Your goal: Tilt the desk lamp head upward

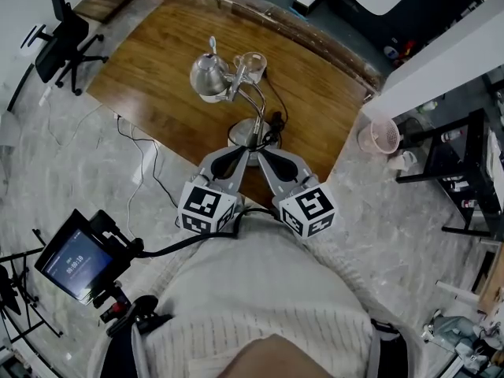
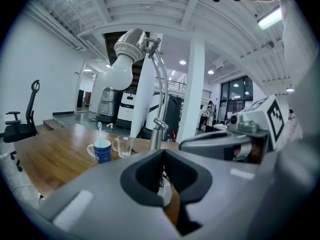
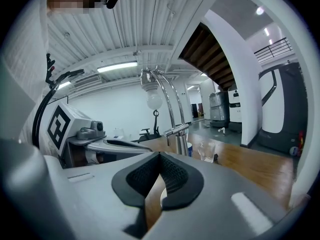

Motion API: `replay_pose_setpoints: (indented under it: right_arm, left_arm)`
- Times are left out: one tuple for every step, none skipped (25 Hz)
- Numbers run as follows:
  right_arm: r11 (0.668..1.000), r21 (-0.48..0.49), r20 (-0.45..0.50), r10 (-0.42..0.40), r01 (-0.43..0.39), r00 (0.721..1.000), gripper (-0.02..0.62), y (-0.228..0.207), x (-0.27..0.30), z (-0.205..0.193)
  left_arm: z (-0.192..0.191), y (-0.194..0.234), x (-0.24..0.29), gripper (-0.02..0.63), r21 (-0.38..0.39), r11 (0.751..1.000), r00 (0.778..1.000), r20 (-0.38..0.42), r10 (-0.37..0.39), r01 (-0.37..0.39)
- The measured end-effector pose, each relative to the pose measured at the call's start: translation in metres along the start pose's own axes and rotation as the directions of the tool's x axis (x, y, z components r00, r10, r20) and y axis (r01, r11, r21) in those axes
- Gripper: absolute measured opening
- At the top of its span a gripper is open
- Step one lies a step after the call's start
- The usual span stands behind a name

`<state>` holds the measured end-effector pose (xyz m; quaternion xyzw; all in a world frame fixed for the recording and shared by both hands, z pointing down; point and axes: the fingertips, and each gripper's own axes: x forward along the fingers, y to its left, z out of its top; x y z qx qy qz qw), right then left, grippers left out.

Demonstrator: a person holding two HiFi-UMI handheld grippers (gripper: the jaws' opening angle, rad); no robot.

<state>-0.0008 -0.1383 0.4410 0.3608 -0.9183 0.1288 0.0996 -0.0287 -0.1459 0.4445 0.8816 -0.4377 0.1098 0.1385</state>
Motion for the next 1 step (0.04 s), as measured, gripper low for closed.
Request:
replay_pose_setpoints:
  right_arm:
    - [1.000, 0.000, -0.003, 0.002, -0.002, 1.000, -0.002, 0.0006, 0.0002, -0.0012]
  left_arm:
    - [-0.0007, -0.0006, -0.0001, 0.006, 0.001, 1.000, 1.000, 0.000, -0.001, 0.001]
